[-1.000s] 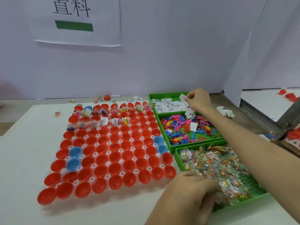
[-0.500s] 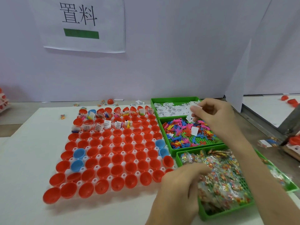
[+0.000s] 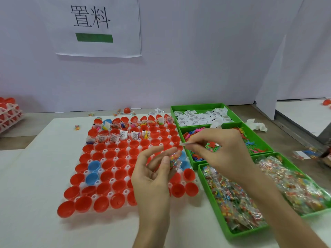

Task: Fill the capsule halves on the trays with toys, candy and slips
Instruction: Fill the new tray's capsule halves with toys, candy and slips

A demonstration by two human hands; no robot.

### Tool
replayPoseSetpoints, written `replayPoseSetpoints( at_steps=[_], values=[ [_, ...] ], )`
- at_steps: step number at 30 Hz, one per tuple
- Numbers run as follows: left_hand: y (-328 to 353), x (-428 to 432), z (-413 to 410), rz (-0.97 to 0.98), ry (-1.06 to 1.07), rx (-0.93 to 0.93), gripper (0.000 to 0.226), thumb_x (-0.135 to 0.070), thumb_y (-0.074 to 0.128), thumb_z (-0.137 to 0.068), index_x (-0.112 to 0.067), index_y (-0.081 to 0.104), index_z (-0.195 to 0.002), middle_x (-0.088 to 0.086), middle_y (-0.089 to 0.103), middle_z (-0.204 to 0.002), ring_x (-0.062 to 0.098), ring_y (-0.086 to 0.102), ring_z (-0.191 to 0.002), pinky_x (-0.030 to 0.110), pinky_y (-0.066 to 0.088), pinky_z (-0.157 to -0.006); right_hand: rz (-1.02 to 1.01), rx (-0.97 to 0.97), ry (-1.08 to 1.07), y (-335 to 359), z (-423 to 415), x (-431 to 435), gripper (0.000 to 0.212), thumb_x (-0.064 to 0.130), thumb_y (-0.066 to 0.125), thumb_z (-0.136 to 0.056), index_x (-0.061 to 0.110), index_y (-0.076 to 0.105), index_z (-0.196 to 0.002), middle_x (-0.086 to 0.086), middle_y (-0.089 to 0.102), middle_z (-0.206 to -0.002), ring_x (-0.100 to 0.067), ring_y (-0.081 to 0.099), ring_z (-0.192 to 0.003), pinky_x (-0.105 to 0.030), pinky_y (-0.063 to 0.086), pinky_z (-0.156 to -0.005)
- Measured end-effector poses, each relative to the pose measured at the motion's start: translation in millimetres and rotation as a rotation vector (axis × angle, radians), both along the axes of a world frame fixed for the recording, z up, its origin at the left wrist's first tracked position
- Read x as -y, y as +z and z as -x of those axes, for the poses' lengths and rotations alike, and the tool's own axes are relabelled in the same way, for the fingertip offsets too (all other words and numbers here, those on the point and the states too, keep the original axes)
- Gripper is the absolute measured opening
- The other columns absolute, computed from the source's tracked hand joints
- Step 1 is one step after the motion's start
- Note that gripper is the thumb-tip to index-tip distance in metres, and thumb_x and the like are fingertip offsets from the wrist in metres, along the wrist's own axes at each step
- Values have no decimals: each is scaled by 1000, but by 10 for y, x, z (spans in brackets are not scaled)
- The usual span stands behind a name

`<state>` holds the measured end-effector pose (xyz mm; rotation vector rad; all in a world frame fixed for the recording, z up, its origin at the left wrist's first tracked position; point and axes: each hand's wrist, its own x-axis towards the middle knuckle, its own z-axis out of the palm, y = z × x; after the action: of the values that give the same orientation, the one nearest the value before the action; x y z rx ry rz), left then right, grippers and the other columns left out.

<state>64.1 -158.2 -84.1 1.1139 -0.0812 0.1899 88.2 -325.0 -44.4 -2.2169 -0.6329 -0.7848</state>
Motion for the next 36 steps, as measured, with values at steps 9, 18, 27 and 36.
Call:
replayPoseSetpoints(
  at_steps=[9, 18, 27, 36],
  values=[
    [6, -22, -26, 112, 94, -65, 22, 2, 57, -95, -15, 59, -109, 3, 79, -99, 16, 75, -96, 18, 57, -69, 164, 78, 54, -143, 14, -204, 20, 9, 68, -91, 8, 77, -109, -4, 72, -89, -19, 68, -78, -35, 56, -69],
    [32, -30, -34, 191, 183, -61, 22, 7, 51, -97, -11, 56, -110, 4, 77, -105, 16, 74, -101, 20, 58, -74, 306, -72, 103, -139, 80, -331, 40, 1, 62, -90, 9, 67, -129, -5, 73, -104, -21, 68, -92, -42, 56, -78],
    [37, -81, -47, 238, 196, -79, 29, 10, 60, -91, -15, 56, -106, 3, 77, -106, 17, 74, -99, 19, 58, -71, 208, -151, 116, -175, 84, -427, 37, 5, 58, -94, 11, 67, -130, -1, 71, -106, -13, 65, -94, -32, 54, -84],
    [43, -83, -46, 200, 75, 13, 30, 8, 59, -90, -14, 55, -110, 6, 74, -116, 21, 71, -110, 27, 59, -84, -348, -545, 95, -164, 54, -406, 14, 36, 76, -87, 23, 70, -88, 1, 71, -81, -14, 70, -74, -31, 59, -70]
  ],
)
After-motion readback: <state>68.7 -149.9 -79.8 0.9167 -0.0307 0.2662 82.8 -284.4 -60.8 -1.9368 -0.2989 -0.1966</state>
